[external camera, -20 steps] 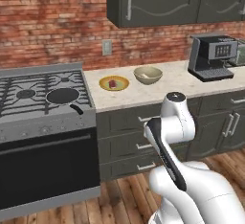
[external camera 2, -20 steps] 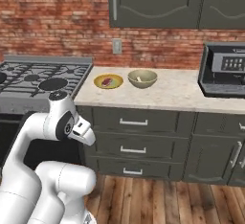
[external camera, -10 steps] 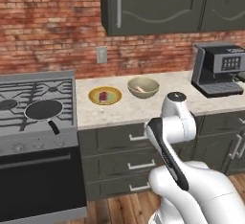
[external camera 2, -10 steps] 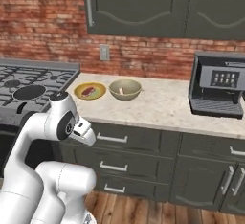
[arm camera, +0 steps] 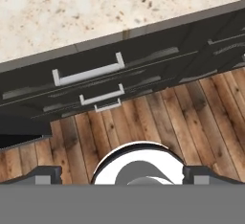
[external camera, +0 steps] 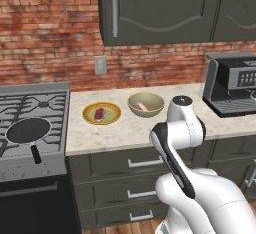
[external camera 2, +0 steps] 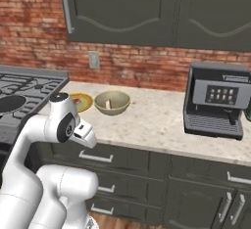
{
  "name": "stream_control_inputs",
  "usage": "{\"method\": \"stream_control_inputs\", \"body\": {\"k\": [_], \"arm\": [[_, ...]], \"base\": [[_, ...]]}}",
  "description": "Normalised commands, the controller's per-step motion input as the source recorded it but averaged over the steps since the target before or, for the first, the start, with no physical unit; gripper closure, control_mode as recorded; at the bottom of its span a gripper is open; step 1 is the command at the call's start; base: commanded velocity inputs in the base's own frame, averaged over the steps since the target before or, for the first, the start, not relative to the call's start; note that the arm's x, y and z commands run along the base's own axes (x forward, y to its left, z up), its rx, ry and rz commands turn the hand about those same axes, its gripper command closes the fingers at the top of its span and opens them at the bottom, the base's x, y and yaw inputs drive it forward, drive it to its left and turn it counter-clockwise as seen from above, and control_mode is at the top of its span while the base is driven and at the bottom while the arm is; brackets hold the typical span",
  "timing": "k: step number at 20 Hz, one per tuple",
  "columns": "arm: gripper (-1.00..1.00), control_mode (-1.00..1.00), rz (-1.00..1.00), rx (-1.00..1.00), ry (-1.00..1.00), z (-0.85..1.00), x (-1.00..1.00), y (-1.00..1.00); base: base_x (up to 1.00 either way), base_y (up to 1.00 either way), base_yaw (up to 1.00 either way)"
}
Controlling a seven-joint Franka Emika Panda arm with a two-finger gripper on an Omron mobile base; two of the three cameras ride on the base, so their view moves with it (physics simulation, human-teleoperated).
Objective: Place one of the steaks on the plate and the other in the bowl. Then place the bowl in the fridge.
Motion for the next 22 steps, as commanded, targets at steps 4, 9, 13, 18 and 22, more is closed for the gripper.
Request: {"method": "stream_control_inputs", "body": {"k": [4,9,13,18,22], "arm": [[-1.00,1.00,0.00,0.00,0.00,0.00,0.00,0.00],[-1.00,1.00,0.00,0.00,0.00,0.00,0.00,0.00],[-1.00,-1.00,-0.02,0.00,-0.09,0.00,0.21,0.00],[-1.00,-1.00,0.00,0.21,-0.18,0.04,0.73,-0.28],[-1.00,-1.00,0.00,0.38,0.03,0.43,0.82,-0.50]], "base": [[0.21,-0.15,0.03],[0.05,0.00,0.02],[0.00,0.00,-0.01],[0.00,0.00,0.00],[0.00,0.00,0.00]]}}
